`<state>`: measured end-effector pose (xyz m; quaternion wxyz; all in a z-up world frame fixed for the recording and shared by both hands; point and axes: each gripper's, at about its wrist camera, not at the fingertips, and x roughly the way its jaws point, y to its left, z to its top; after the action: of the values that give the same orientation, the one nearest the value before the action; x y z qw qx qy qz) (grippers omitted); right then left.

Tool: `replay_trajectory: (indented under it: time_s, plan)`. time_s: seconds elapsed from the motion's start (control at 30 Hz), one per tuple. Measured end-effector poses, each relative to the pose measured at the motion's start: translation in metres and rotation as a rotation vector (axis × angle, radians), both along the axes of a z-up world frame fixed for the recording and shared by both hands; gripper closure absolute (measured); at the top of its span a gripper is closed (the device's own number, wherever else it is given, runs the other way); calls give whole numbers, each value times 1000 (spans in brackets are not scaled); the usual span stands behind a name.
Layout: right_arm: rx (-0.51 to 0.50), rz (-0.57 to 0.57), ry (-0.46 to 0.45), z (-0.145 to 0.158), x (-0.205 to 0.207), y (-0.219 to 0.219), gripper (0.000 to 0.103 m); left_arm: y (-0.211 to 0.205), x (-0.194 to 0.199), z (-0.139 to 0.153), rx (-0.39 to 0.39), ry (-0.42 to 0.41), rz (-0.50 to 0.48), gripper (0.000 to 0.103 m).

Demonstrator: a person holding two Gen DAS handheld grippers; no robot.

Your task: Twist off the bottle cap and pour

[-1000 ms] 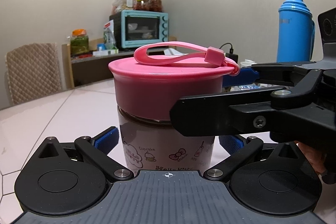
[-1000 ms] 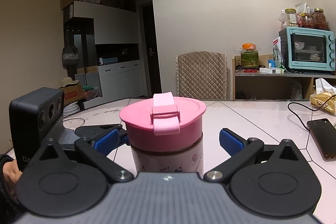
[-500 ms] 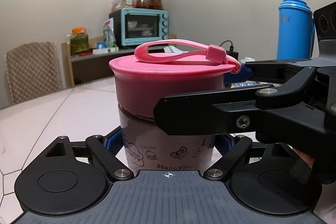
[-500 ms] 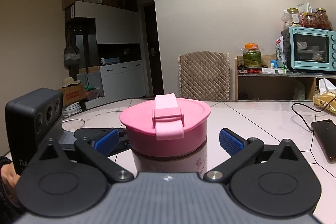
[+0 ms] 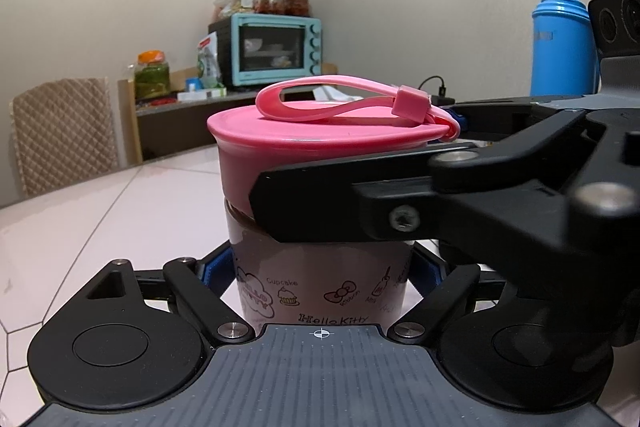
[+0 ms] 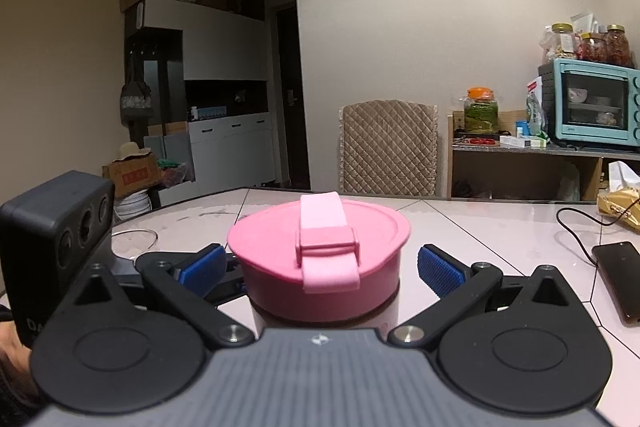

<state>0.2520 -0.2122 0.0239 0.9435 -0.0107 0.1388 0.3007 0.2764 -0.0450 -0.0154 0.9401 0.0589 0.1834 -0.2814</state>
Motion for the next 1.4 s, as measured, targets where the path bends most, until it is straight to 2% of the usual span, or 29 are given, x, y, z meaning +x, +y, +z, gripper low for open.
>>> replay_trajectory:
  time_s: [0.1, 0.33, 0.8, 1.4]
  plan:
    - [-10, 0, 0, 0, 0, 4, 2, 0, 0, 0, -1, -1, 0, 13]
    - [-28, -13, 8, 0, 0, 8, 17, 3, 2, 1, -4, -1, -4, 13]
    - [-45, 4, -9, 6, -7, 15, 18, 9, -3, 9, -10, -17, 2, 13]
    - [-29, 71, -15, 8, -14, 41, 18, 46, -22, 13, 6, -23, 25, 13]
